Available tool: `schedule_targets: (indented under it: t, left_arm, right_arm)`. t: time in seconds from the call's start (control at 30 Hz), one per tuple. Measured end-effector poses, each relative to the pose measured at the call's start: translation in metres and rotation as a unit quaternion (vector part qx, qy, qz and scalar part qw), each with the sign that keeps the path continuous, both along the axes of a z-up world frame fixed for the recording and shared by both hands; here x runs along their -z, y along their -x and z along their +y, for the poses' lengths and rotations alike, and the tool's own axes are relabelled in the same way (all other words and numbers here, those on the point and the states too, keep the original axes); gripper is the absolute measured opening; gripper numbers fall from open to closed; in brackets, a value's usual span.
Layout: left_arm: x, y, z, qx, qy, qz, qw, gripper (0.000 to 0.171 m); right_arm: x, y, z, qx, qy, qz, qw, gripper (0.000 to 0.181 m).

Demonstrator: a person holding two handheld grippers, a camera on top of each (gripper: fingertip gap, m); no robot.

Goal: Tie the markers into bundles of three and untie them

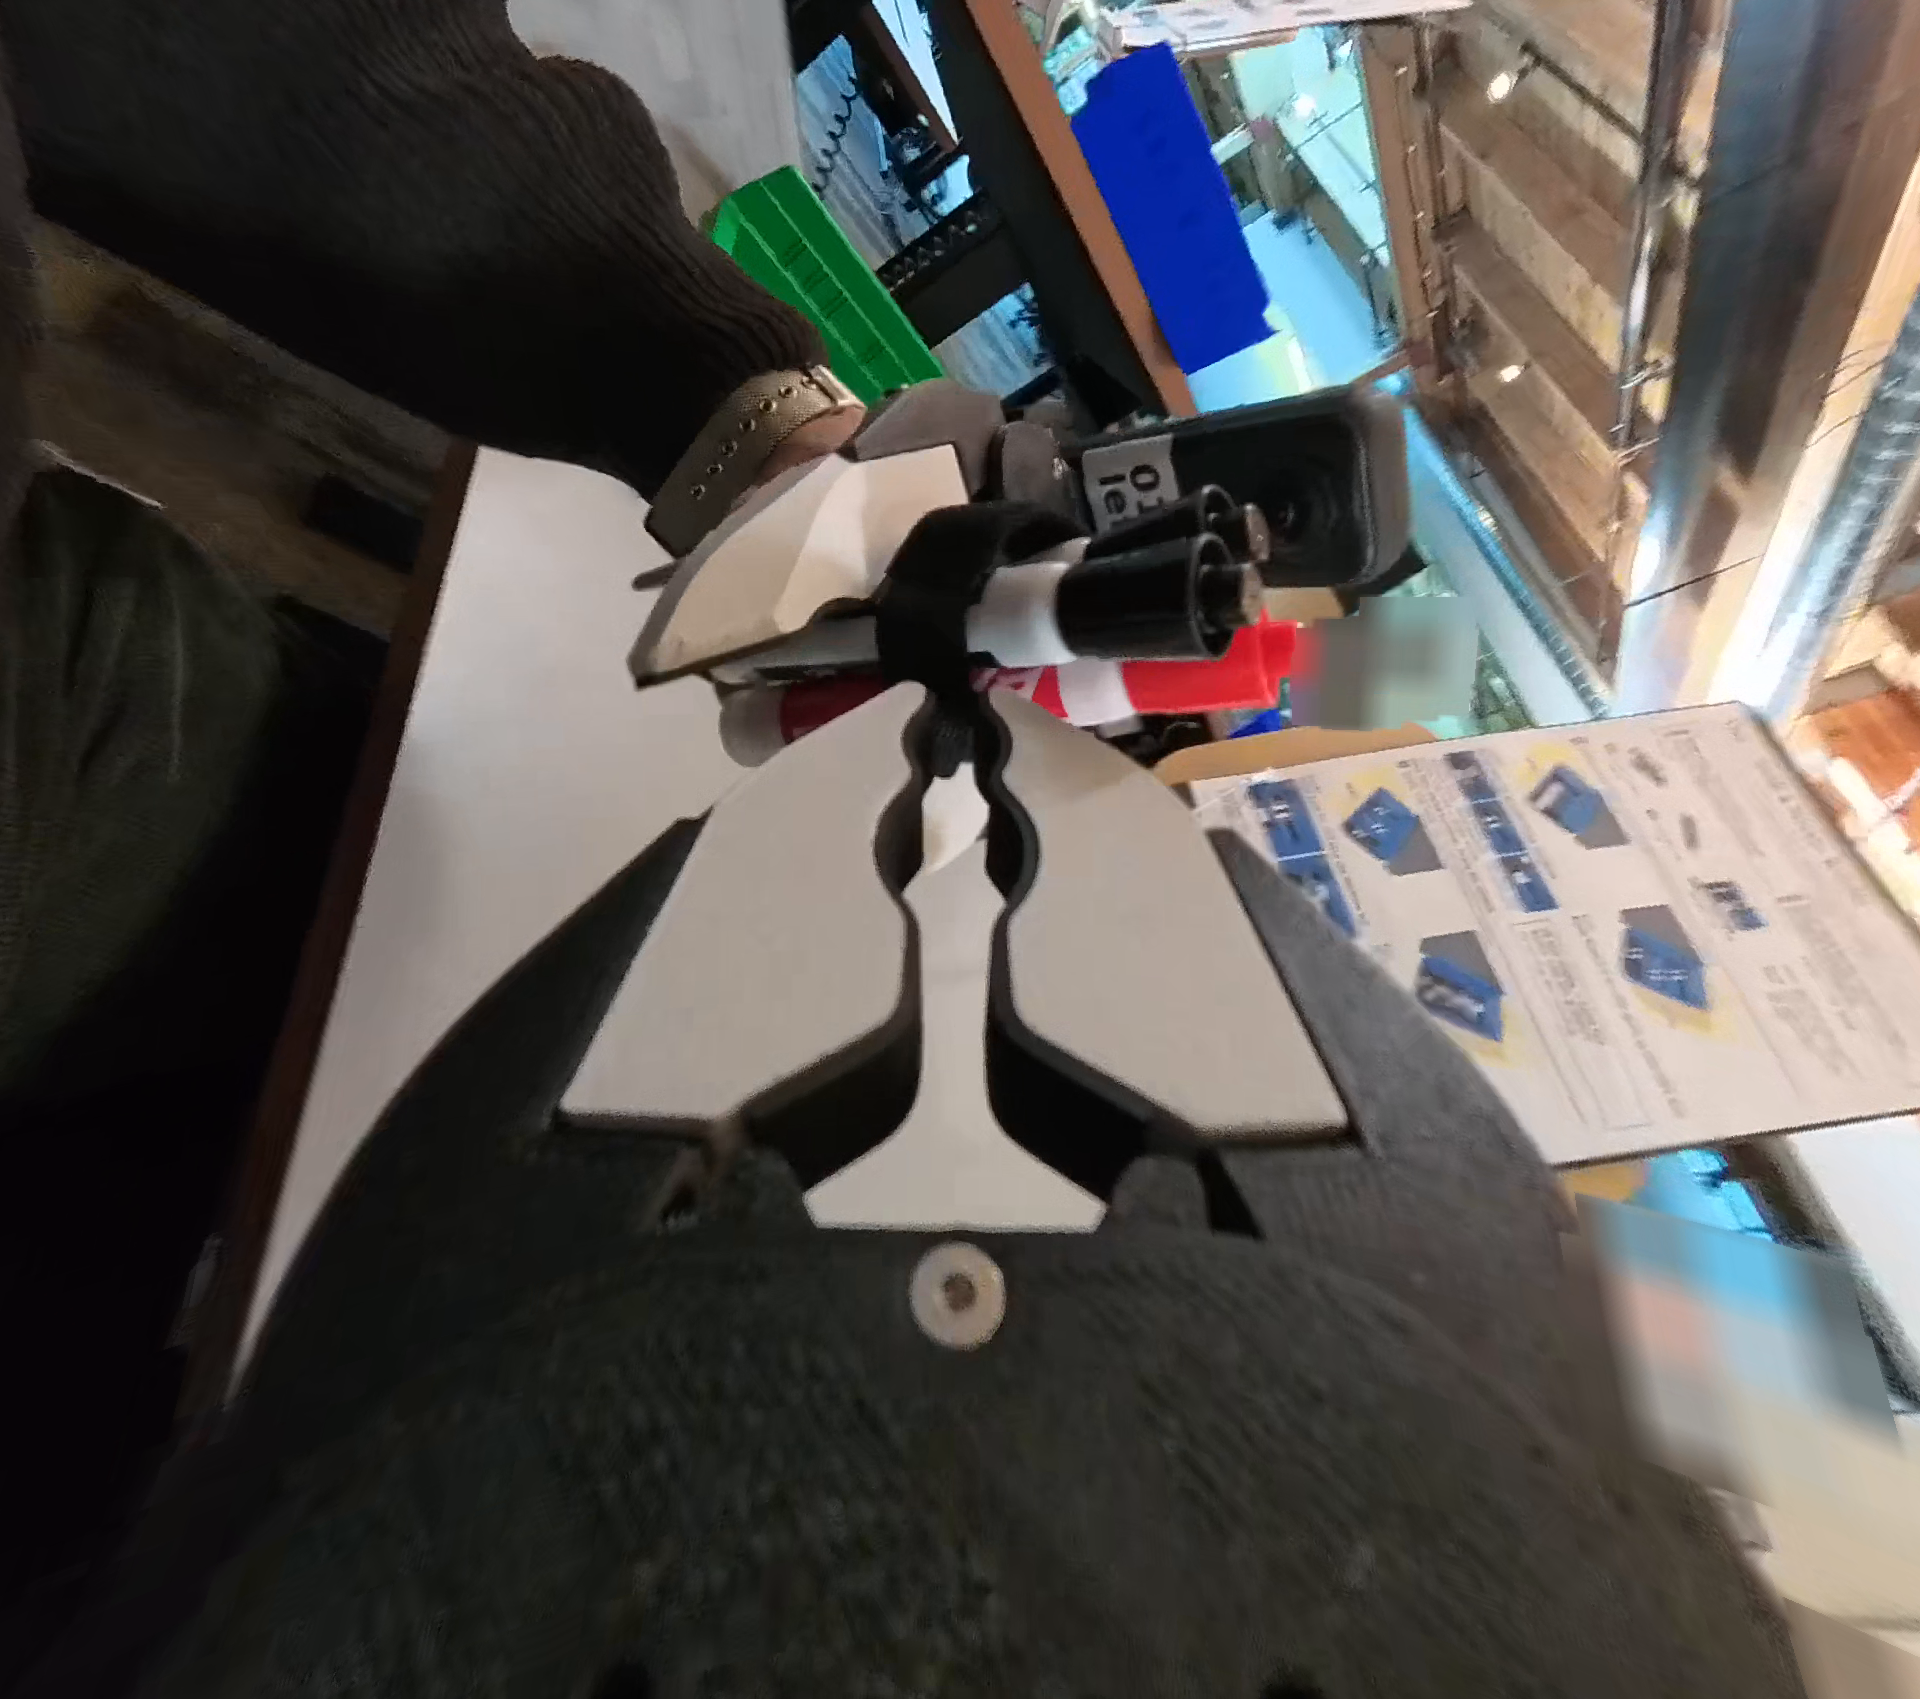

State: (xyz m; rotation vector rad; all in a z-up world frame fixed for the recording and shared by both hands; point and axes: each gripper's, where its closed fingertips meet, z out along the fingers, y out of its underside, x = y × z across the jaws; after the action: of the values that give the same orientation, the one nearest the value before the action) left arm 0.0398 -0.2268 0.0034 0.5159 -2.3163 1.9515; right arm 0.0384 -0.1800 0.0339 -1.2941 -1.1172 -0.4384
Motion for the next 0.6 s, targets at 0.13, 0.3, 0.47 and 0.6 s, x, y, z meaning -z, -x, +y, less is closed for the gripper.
schedule_targets:
  t: [0.13,0.3,0.47,0.6]
  left_arm:
    - [-0.004,-0.003,0.006,-0.015,0.012,-0.010,1.000,0.044]
    - [-0.004,-0.008,0.013,-0.034,0.012,-0.017,0.999,0.044]
    - [-0.002,-0.009,0.014,-0.041,0.002,-0.019,0.999,0.044]
    - [-0.001,-0.012,0.017,-0.055,-0.008,-0.026,0.998,0.044]
  right_arm:
    - [-0.004,-0.006,0.002,0.022,-0.034,-0.011,0.999,0.007]
    - [-0.001,-0.016,0.007,0.042,-0.019,0.029,0.999,0.016]
    - [0.000,-0.015,0.007,0.036,-0.009,0.059,0.998,0.014]
    - [-0.001,-0.016,0.006,0.021,0.040,0.145,0.988,0.028]
